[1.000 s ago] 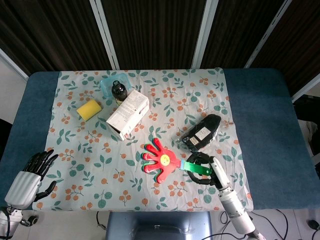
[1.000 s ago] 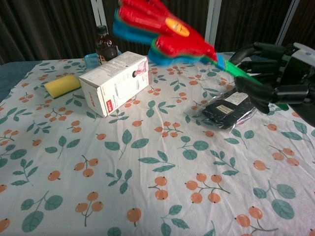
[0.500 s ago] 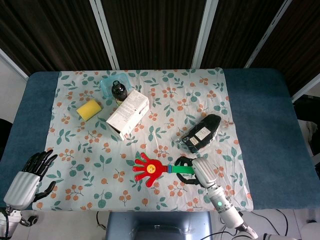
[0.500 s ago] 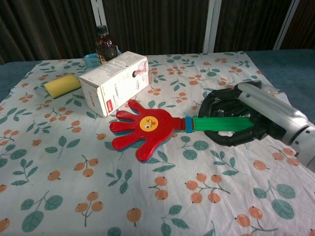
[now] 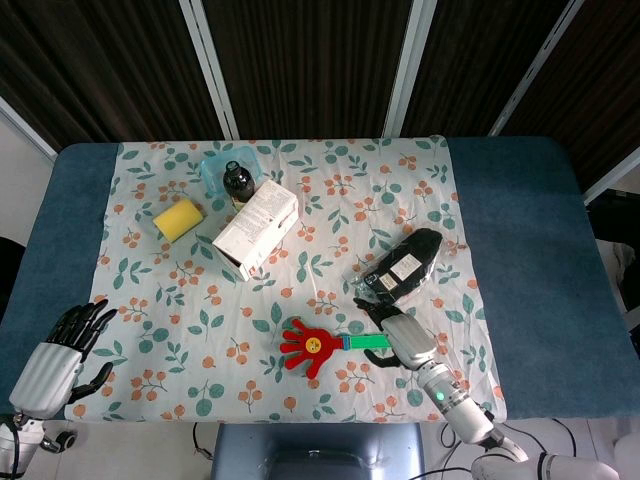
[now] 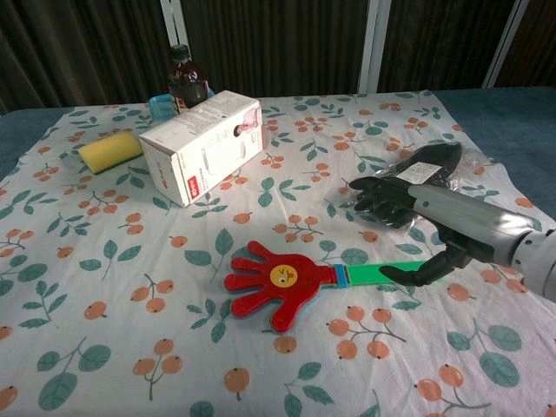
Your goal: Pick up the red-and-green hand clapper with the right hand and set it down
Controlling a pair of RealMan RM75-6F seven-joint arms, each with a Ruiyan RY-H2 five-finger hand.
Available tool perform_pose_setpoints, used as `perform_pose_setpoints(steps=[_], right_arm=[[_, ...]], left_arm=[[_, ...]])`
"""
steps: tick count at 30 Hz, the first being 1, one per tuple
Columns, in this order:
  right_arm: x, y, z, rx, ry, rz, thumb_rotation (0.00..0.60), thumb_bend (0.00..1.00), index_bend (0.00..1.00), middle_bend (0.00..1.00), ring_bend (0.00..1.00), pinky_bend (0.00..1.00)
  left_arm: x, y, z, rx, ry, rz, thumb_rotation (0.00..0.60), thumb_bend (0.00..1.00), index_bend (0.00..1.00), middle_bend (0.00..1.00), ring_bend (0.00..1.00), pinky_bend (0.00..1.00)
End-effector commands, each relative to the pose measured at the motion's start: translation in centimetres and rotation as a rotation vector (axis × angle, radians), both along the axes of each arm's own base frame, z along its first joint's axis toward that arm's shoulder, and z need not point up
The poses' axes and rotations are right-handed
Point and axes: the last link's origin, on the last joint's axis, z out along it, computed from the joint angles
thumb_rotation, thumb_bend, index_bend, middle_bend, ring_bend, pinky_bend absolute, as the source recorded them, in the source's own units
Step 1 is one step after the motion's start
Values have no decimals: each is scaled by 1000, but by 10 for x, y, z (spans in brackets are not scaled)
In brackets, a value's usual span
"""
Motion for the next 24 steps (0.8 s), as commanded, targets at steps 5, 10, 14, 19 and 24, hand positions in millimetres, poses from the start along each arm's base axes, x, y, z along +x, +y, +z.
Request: perform_pose_setpoints(steps=[5,10,14,19,24], right_arm=[[-6,18,56,-98,68,69,600,373,2,56,13,88],[-35,60,111,-323,190,106,600,256,0,0,0,0],[-62,94,143,-457,281,44,600,219,0,0,0,0],[-75,112,164,-564,295,32,600,217,0,0,0,0],[-81,108,169,-567,286,-8,600,218,0,0,0,0]], left_arm=[[-1,0,2,8,-5,2,600,373,0,0,0,89],[1,-2,5,38,-10,-22,600,373,0,0,0,83],[2,-3,2,35,-6,-35,600,374,0,0,0,78],[2,-2,-1,37,9,-30,600,373,0,0,0,78],[2,-1,-4,38,22,-19,600,373,0,0,0,79]])
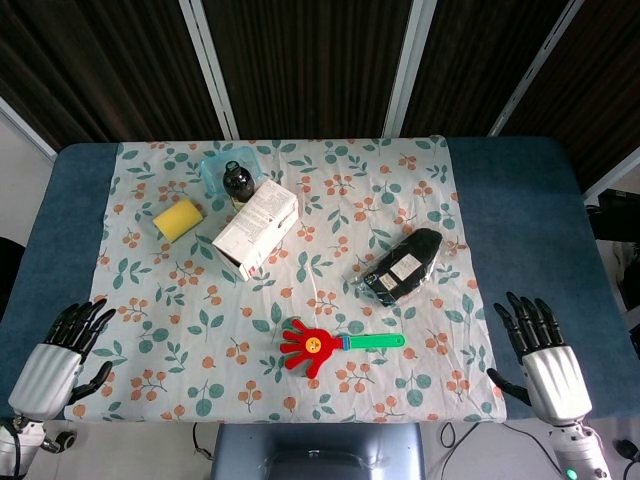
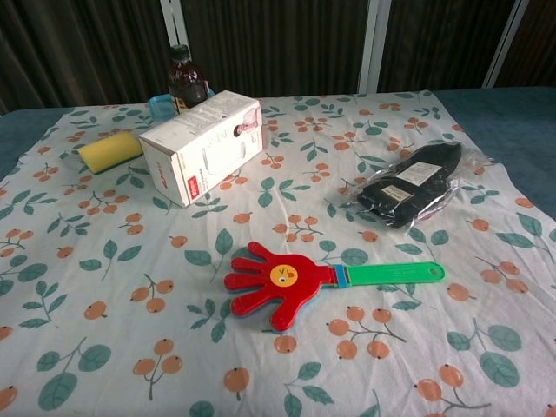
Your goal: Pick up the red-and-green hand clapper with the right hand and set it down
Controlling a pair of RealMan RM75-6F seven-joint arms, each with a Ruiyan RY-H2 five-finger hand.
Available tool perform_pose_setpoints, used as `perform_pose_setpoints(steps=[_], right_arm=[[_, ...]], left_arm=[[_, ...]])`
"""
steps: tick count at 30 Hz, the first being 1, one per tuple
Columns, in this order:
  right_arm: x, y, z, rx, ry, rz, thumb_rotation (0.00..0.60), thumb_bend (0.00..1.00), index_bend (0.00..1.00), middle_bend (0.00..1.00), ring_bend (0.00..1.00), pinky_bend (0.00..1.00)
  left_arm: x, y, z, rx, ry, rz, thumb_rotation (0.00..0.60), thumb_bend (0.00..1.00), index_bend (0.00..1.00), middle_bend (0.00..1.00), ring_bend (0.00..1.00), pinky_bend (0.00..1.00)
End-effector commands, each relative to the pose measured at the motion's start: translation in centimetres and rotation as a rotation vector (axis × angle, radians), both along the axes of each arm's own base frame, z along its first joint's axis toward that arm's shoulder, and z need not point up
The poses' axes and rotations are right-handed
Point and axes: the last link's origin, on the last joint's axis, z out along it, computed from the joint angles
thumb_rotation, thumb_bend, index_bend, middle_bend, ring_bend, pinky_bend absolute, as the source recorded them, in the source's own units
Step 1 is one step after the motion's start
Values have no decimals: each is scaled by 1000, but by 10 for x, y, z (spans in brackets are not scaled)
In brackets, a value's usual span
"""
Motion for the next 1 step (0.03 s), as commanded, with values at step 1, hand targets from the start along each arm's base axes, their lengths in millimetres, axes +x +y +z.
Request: perform_pose_setpoints(steps=[1], right_arm=[[-10,-1,7,0,15,-48,600,218,0,0,0,0]], left_arm=[[1,1,-2,0,5,6,600,373,0,0,0,78]])
